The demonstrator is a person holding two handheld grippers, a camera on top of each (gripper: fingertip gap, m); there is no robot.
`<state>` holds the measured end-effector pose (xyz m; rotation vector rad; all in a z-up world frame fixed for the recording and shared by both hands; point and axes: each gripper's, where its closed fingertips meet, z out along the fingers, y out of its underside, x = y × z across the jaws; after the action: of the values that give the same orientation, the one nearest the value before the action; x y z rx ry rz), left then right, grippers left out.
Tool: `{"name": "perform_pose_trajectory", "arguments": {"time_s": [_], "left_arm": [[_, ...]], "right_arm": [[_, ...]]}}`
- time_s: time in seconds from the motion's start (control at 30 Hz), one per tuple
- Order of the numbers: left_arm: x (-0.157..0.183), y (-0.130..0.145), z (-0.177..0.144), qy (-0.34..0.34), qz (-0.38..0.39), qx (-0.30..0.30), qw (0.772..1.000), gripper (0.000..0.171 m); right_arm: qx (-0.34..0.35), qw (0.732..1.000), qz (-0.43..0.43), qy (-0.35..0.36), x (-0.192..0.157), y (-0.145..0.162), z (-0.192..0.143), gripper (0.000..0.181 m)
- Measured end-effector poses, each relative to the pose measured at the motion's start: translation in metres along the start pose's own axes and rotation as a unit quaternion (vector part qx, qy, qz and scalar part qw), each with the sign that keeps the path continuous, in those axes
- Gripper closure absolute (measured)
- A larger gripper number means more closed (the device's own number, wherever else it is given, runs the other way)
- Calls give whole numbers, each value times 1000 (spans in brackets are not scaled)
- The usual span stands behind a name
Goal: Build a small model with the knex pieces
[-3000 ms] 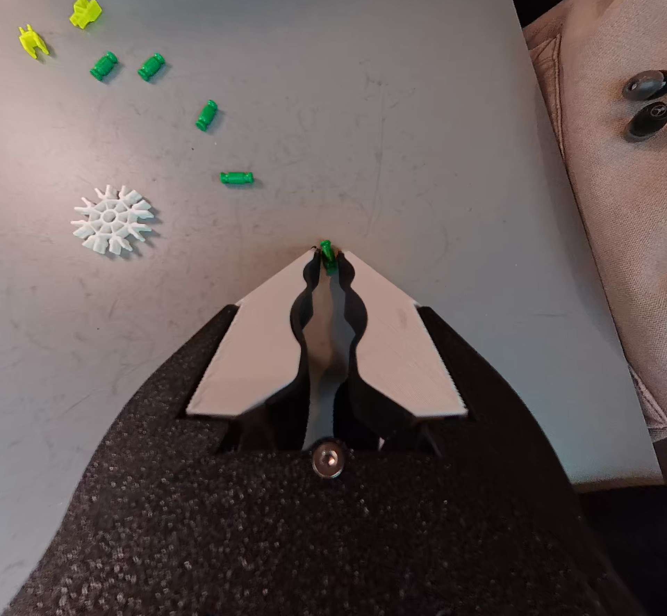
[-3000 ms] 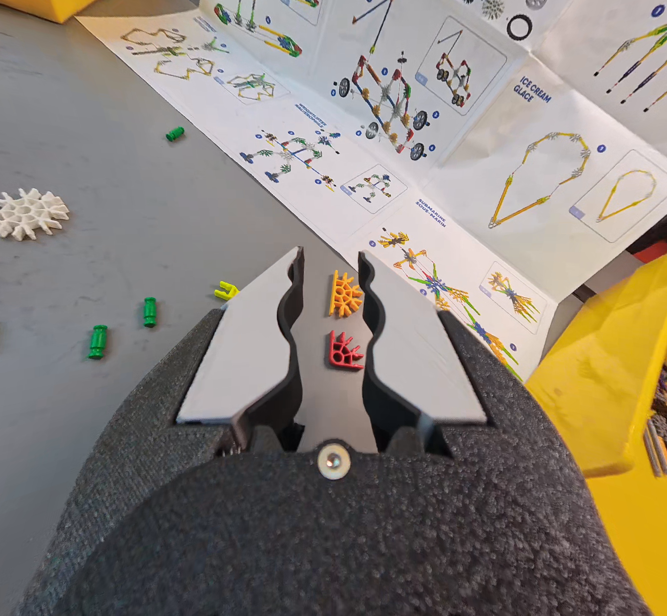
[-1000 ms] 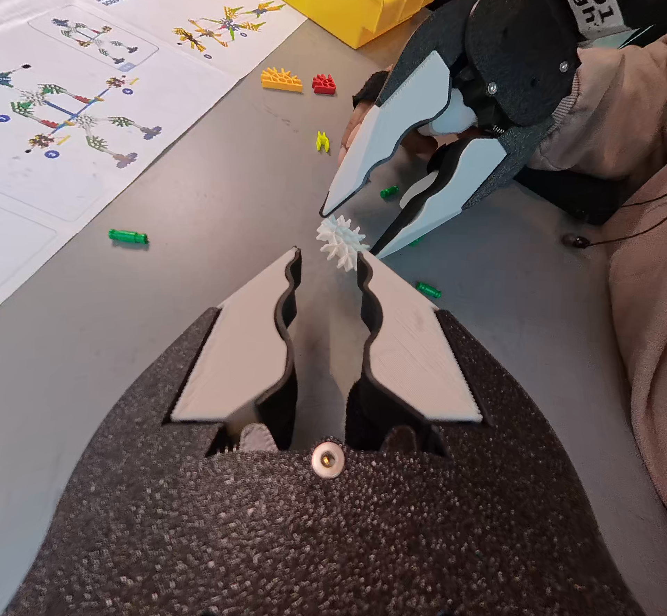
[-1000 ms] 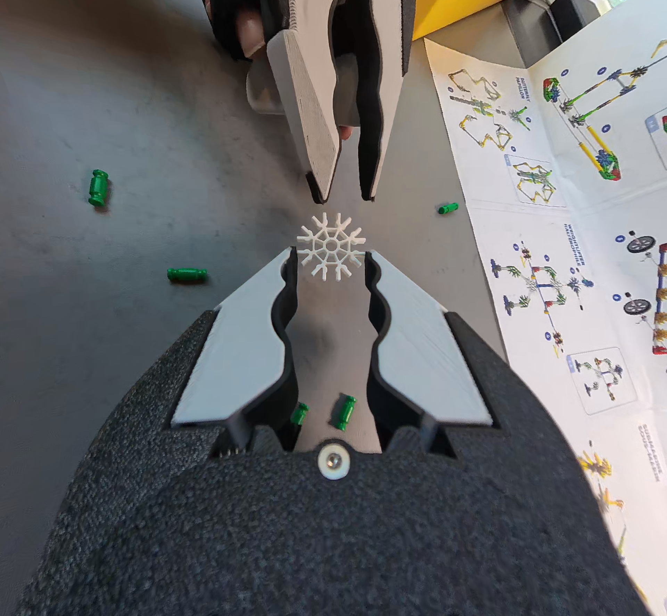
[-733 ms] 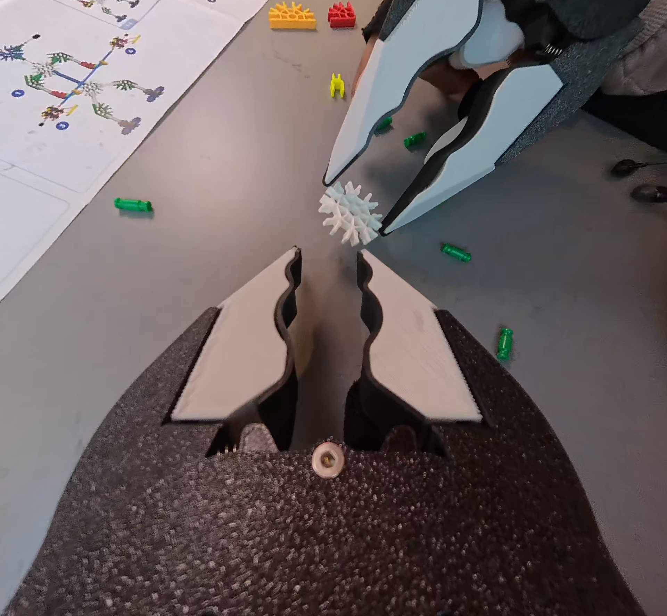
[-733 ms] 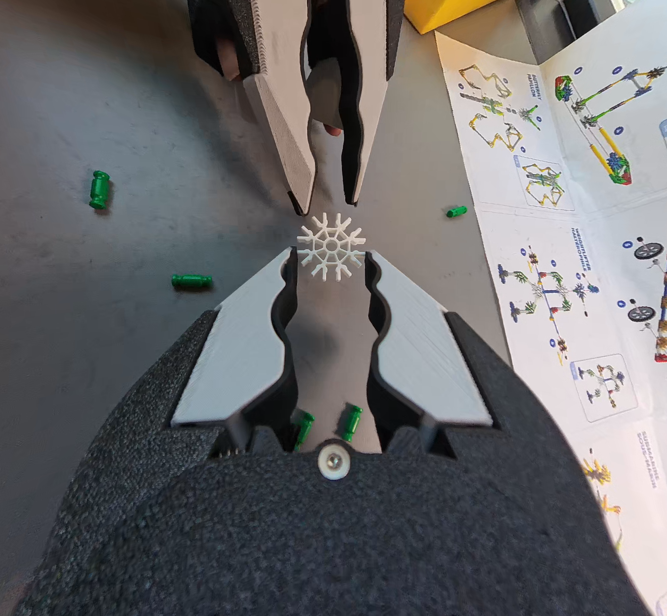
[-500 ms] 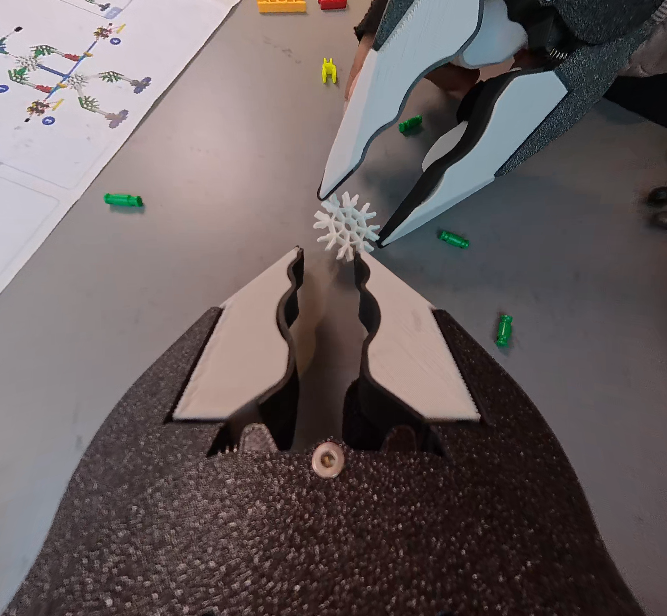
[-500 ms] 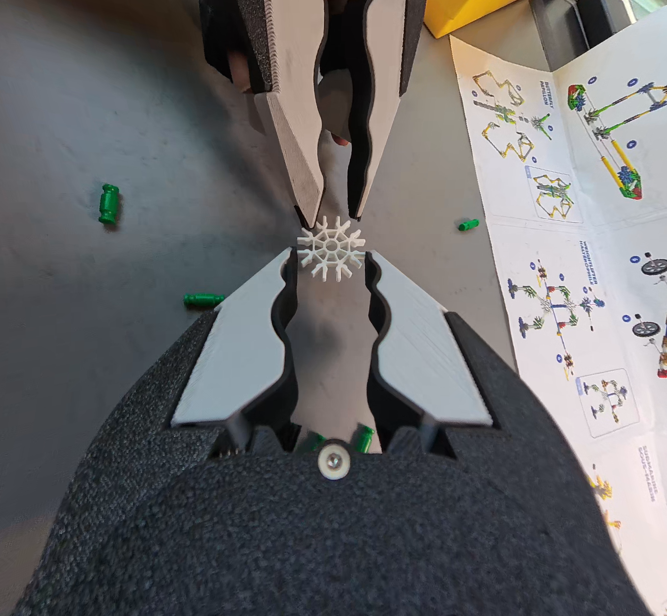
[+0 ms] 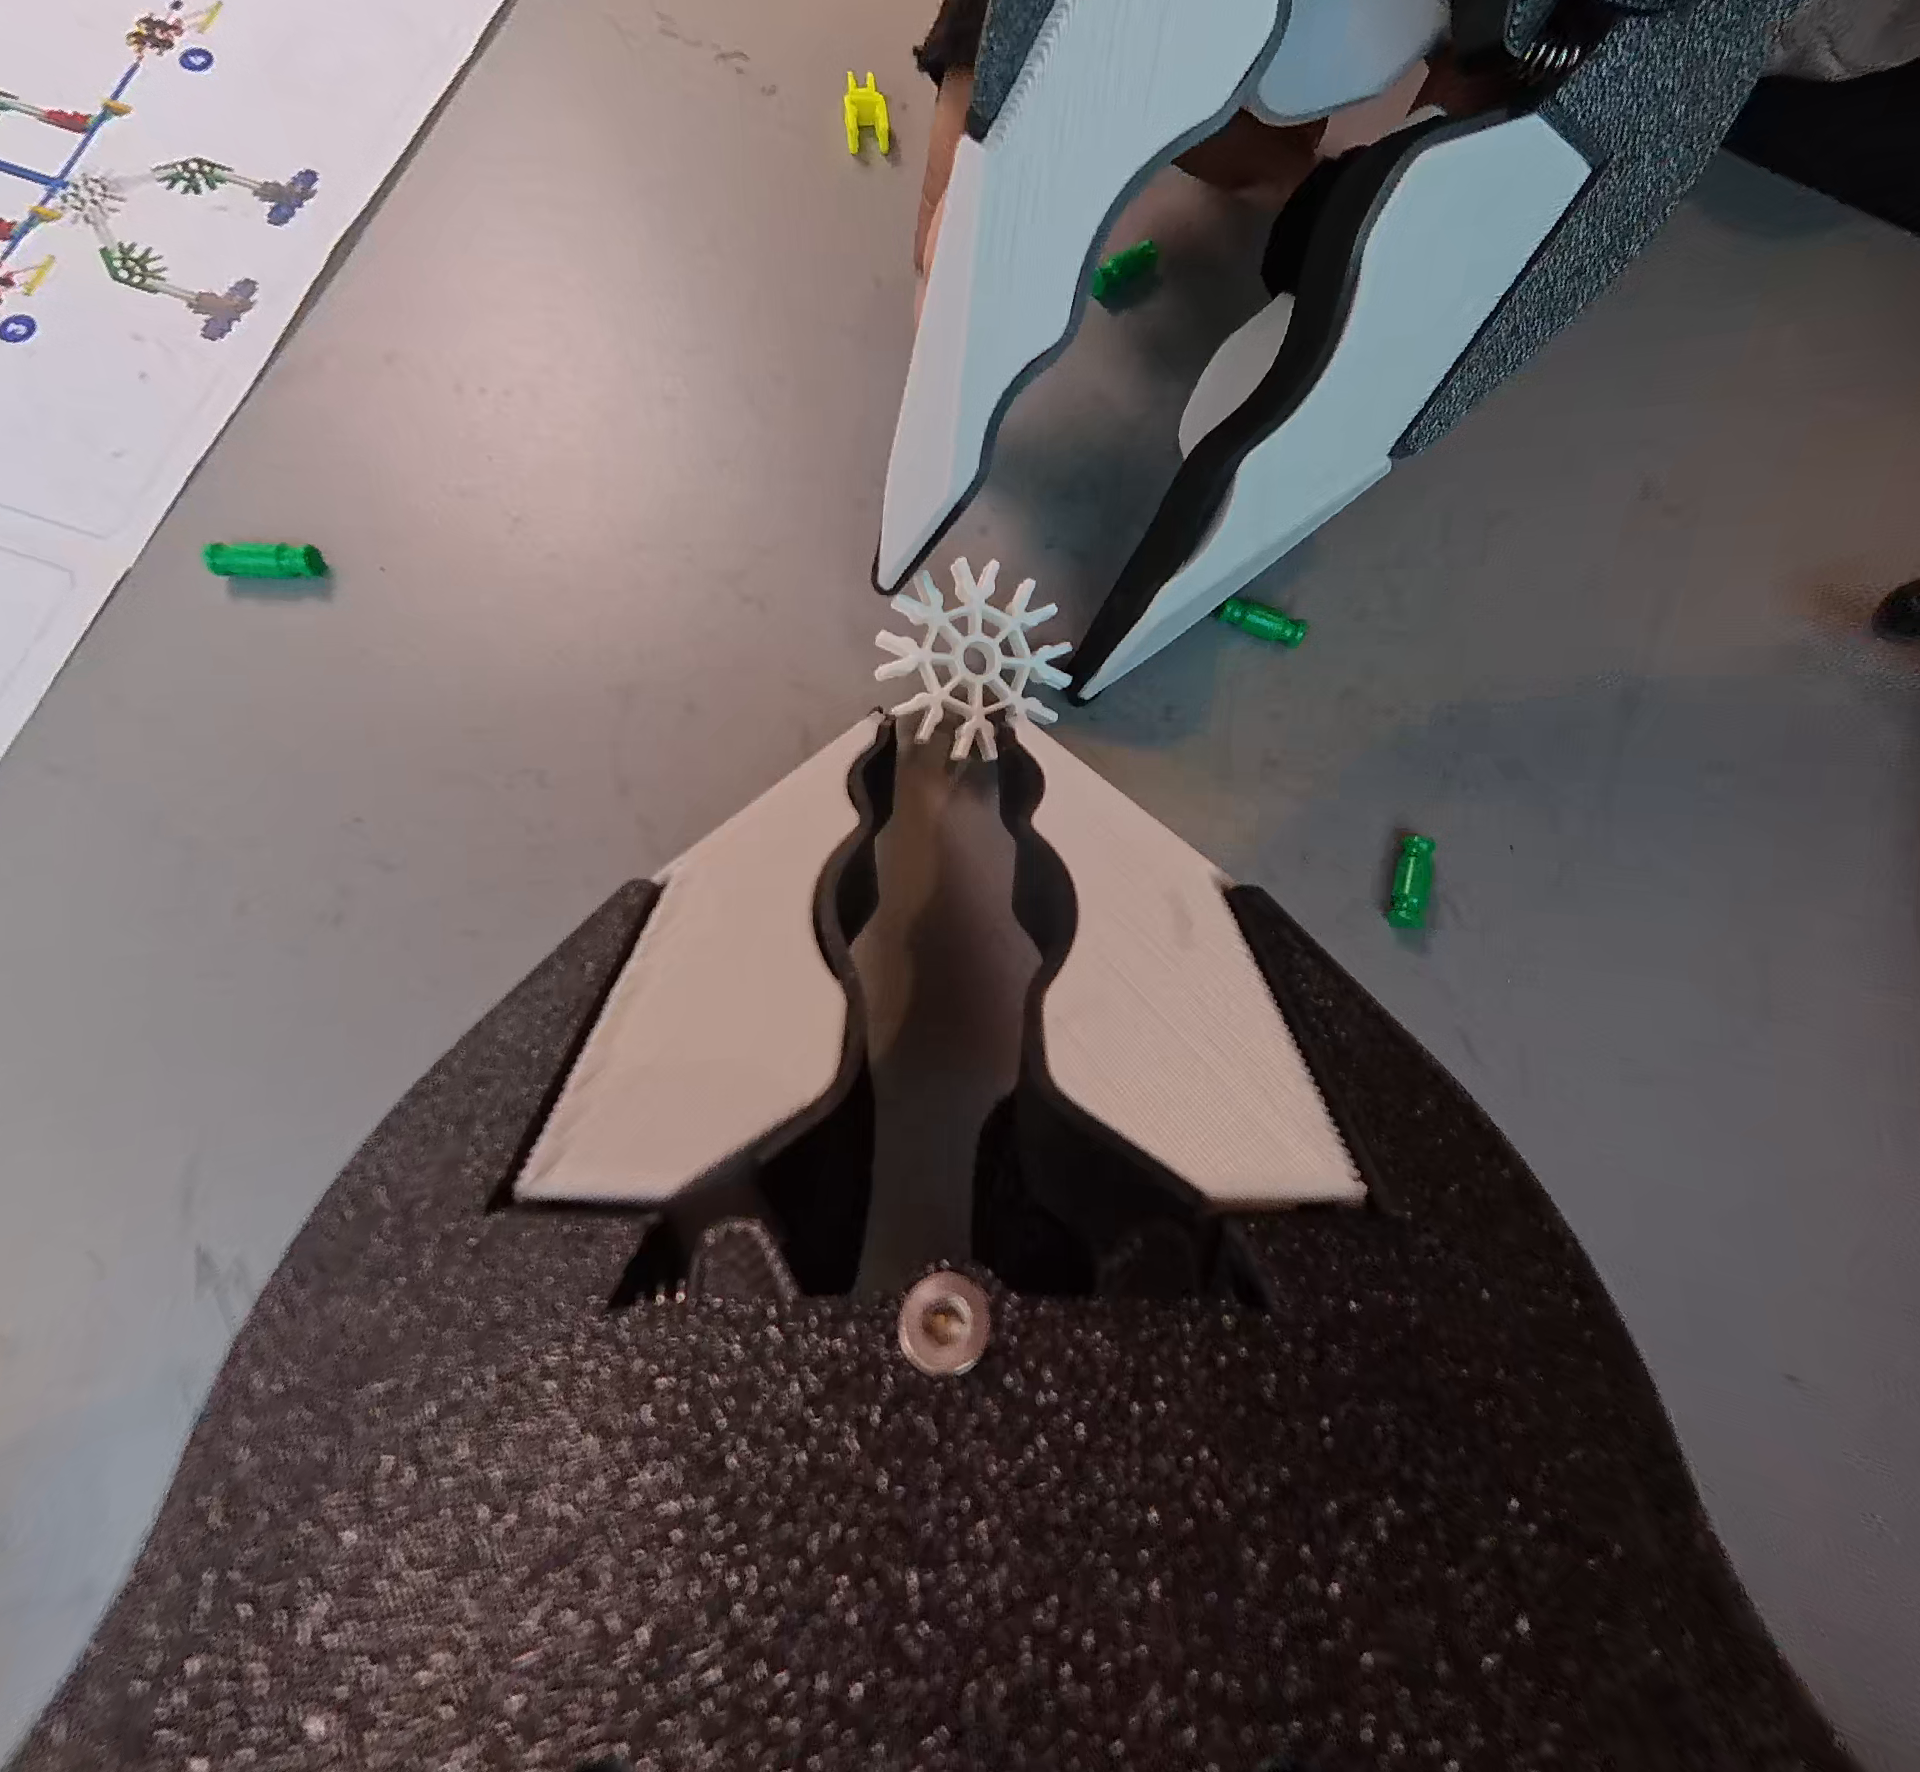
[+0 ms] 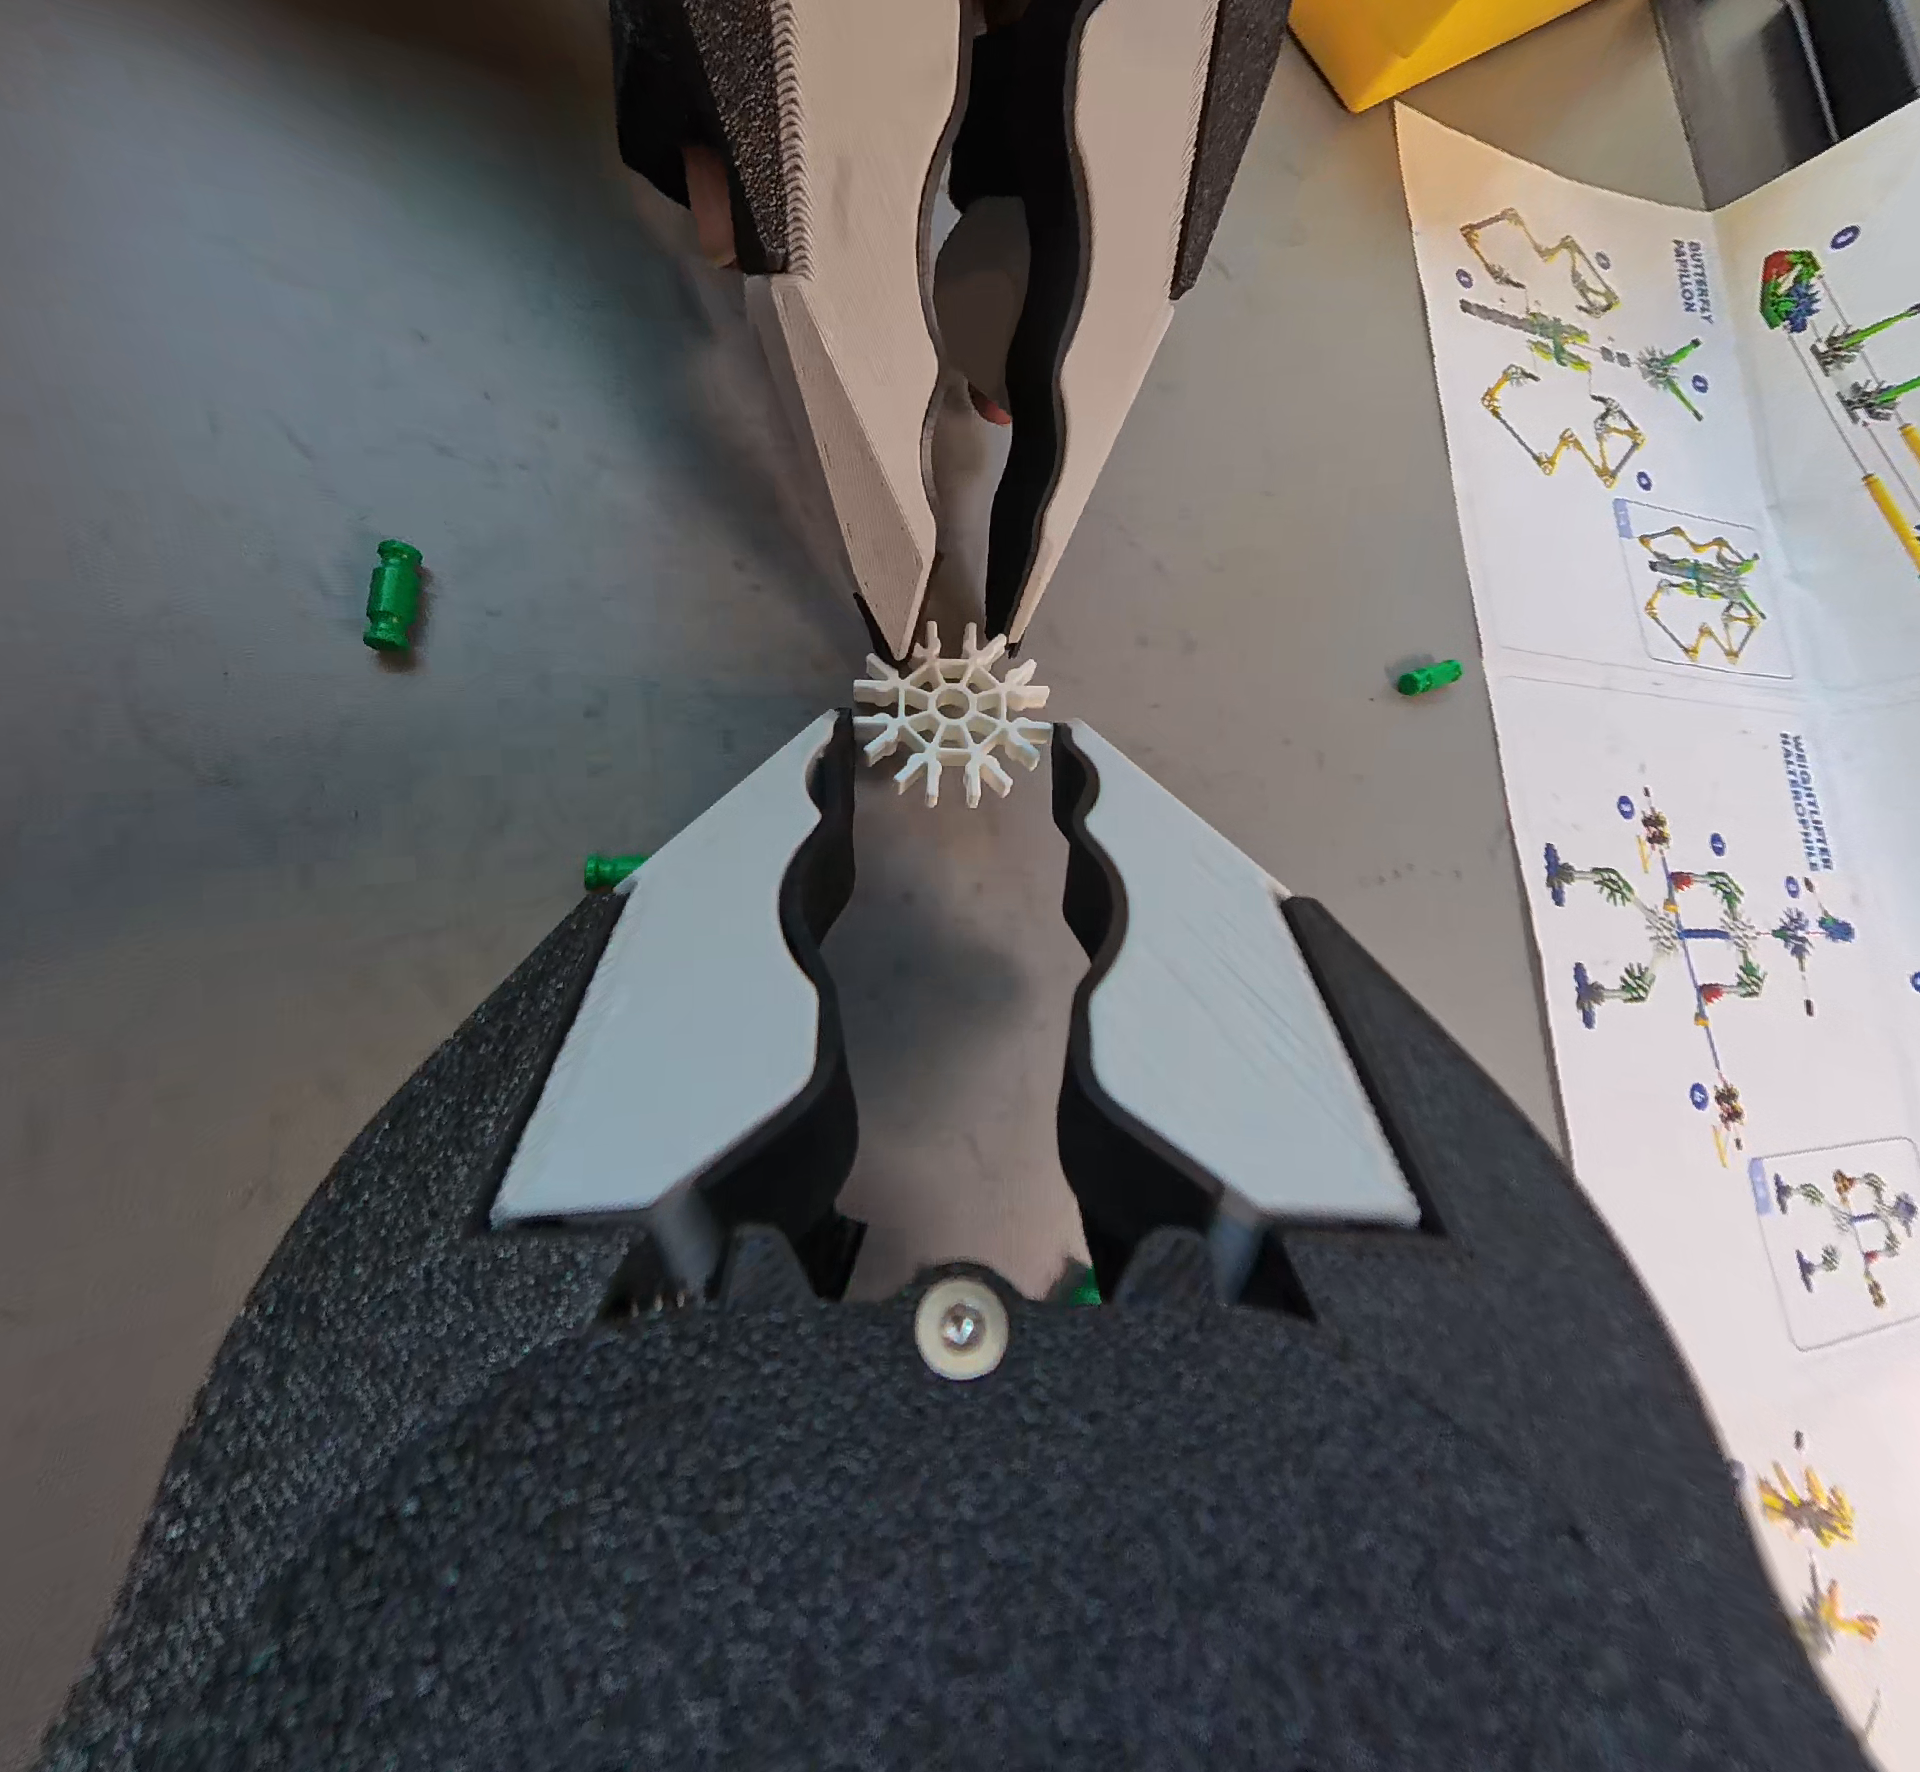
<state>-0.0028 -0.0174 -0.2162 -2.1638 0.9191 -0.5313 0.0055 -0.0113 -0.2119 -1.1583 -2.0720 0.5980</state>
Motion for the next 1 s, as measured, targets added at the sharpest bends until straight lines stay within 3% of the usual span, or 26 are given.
{"name": "perform_pose_trajectory", "arguments": {"time_s": [0.5, 0.7, 0.83, 0.93, 1.0], "left_arm": [[2, 5, -3, 28, -18, 1, 999, 152], [1, 1, -5, 24, -16, 12, 1000, 150], [-25, -31, -31, -32, -37, 127, 991, 150], [-70, -47, -78, -148, -60, 221, 962, 150], [-100, -45, -121, -240, -65, 244, 937, 150]], "right_arm": [[35, 997, 71, -3, 15, 6, -16, 146], [42, 998, 52, 12, 22, 6, -25, 146], [72, 995, 62, 21, 25, -4, -34, 147], [89, 993, 80, 25, 29, -7, -38, 148], [87, 993, 79, 31, 33, -5, -39, 148]]}}
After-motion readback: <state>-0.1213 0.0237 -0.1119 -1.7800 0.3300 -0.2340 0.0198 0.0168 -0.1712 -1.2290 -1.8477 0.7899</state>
